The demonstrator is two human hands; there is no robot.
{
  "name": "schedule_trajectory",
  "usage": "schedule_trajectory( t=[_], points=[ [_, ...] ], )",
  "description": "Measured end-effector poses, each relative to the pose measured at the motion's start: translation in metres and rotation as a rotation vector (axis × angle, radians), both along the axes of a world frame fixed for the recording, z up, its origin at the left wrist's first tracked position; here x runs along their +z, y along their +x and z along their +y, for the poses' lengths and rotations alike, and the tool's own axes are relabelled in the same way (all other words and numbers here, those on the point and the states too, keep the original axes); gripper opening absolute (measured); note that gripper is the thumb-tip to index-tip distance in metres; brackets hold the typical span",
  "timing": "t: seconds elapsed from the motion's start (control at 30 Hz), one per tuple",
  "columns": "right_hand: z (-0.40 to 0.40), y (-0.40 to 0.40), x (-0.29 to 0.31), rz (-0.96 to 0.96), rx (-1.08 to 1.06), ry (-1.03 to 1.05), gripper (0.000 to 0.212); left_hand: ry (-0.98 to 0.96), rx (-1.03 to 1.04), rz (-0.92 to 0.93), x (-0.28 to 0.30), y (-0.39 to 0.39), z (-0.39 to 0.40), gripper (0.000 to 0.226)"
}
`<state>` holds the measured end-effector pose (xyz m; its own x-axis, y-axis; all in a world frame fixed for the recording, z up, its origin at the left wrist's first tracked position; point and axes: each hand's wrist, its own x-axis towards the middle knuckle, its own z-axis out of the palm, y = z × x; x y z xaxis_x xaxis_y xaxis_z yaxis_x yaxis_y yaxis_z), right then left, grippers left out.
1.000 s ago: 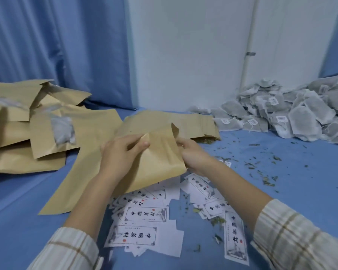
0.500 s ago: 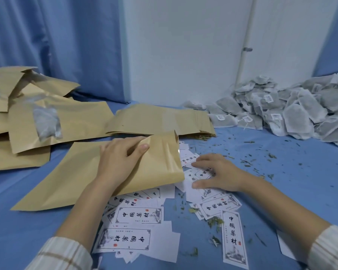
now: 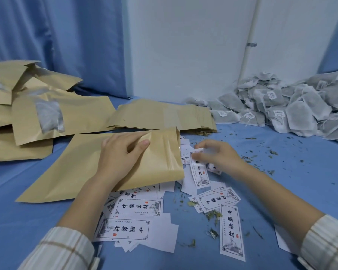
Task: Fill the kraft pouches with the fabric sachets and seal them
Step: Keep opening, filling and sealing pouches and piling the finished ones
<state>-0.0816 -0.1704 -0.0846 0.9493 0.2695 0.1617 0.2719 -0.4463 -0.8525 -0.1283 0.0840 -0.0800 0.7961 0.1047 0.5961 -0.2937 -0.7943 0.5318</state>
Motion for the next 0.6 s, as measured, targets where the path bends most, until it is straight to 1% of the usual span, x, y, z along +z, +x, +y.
schedule_trajectory(
  t=[0.03, 0.07, 0.13, 0.2, 0.23, 0.3, 0.37, 0.47, 0.53, 0.57, 0.6],
  points=[
    [0.000, 0.000, 0.003, 0.002, 0.026, -0.014, 0.006, -0.006, 0.003, 0.001, 0.000, 0.000, 0.000, 0.024],
    [0.000, 0.002, 0.007, -0.037, 0.034, -0.041, 0.003, -0.011, 0.003, 0.003, 0.000, 0.000, 0.000, 0.024],
    [0.001, 0.005, 0.017, -0.135, 0.012, -0.042, 0.005, -0.013, -0.001, 0.005, 0.000, -0.001, 0.000, 0.024],
    [0.001, 0.008, 0.025, -0.129, -0.046, 0.088, 0.010, -0.015, -0.002, 0.004, 0.001, -0.001, -0.001, 0.025],
    [0.000, 0.009, 0.030, -0.073, -0.050, 0.158, 0.011, -0.022, 0.001, 0.004, 0.002, -0.002, -0.001, 0.030],
    [0.003, 0.008, 0.035, 0.080, 0.040, 0.215, 0.014, -0.033, 0.002, -0.001, 0.003, -0.003, -0.002, 0.035],
    [0.021, 0.009, 0.028, 0.150, 0.123, 0.178, 0.018, -0.035, -0.033, -0.008, 0.004, -0.003, -0.004, 0.035],
    [0.048, 0.006, 0.035, 0.232, 0.141, 0.152, 0.019, -0.060, -0.108, 0.000, 0.006, -0.006, -0.011, 0.032],
    [0.061, 0.004, 0.042, 0.327, 0.149, 0.128, 0.034, -0.079, -0.160, 0.009, 0.008, -0.009, -0.017, 0.030],
    [0.080, 0.000, 0.041, 0.403, 0.067, 0.063, 0.044, -0.087, -0.194, 0.022, 0.009, -0.010, -0.020, 0.031],
    [0.090, 0.003, 0.038, 0.455, -0.097, 0.020, 0.048, -0.091, -0.223, 0.036, 0.010, -0.011, -0.022, 0.032]
  ],
)
